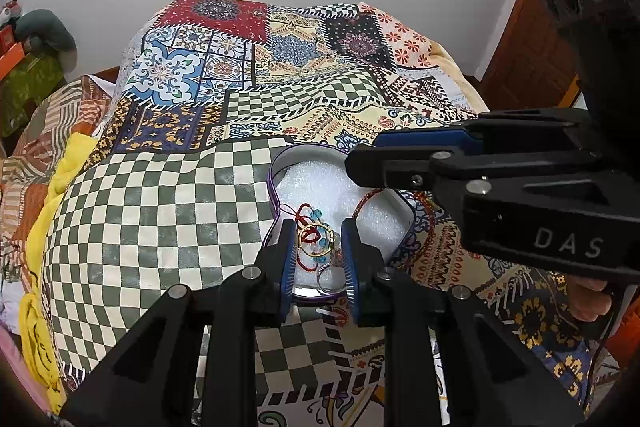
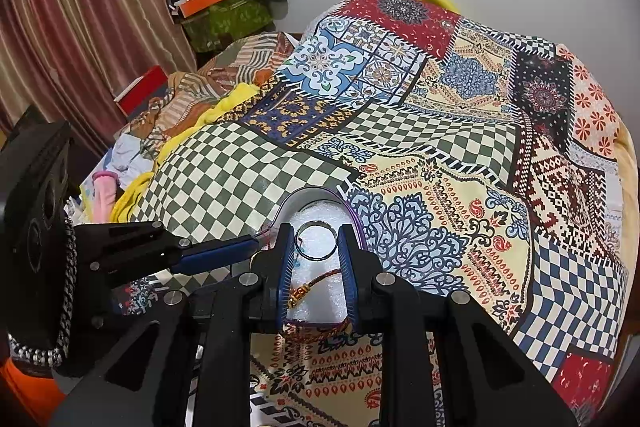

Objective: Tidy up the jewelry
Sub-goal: 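Carry the silver ring with the right gripper into the heart tin and release, then move both grippers away from the tin back to the rings on the bedspread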

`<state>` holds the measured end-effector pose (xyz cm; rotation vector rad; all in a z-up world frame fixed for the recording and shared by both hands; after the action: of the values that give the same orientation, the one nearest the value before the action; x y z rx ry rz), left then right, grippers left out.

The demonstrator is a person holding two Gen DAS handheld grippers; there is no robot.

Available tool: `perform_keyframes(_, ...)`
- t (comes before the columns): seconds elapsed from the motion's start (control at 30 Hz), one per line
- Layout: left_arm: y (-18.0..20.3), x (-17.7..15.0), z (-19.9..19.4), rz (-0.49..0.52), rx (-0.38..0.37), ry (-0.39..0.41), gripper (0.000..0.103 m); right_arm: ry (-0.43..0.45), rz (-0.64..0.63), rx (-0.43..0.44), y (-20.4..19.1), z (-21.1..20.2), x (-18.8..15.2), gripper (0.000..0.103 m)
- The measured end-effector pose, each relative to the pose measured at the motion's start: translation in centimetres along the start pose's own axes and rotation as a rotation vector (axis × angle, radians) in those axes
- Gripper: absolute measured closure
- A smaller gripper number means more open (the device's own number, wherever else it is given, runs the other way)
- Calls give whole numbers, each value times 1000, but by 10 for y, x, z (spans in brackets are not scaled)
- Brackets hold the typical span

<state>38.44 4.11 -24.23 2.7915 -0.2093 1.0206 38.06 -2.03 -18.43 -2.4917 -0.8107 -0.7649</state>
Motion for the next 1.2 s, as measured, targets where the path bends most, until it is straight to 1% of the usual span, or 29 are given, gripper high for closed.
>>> perform_keyframes(0.1, 0, 0, 0, 2, 9, 3, 82, -4, -3, -2, 0, 0, 1, 83)
perform_keyframes(0.17, 0, 0, 0, -1, 15, -9, 82, -11, -2, -5, 0, -1, 2, 83)
perform_keyframes(0.23, 0, 0, 1, -7, 17, -25, 82, -14, 2, -1, 0, -3, 3, 80)
perform_keyframes(0.3, 1, 0, 0, -11, 18, -34, 81, -1, 7, -6, 1, -9, 4, 74)
perform_keyframes(0.33, 1, 0, -2, -15, 21, -35, 79, 7, 8, -12, 1, -13, 4, 73)
perform_keyframes(0.47, 2, 4, -16, -28, 33, -15, 77, 41, 15, -38, 2, -31, 4, 73)
perform_keyframes(0.53, 3, 7, -25, -35, 40, -1, 71, 58, 21, -43, 2, -42, 2, 73)
perform_keyframes(0.57, 3, 8, -31, -37, 44, 8, 70, 66, 23, -49, 1, -48, 1, 73)
perform_keyframes(0.67, 6, 12, -48, -46, 47, 30, 70, 93, 18, -78, -1, -66, -5, 73)
perform_keyframes(0.77, 10, 12, -64, -48, 52, 46, 69, 113, 18, -88, -4, -82, -12, 73)
perform_keyframes(1.0, 19, -3, -91, -39, 61, 49, 68, 136, 18, -122, -9, -108, -32, 73)
perform_keyframes(1.2, 31, -25, -100, -9, 67, 27, 68, 126, 12, -153, -13, -113, -55, 73)
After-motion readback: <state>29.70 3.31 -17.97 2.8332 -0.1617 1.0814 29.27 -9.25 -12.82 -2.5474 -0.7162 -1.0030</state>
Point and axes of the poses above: each gripper's, at about its wrist camera, not at the fingertips, and z roughly the way its jaws point, y to its right, x to its top, the point moved 7 cm from there along z, roughly the way its jaws point, and after that the axes turned 1 degree about x, right-handed, at the moved point
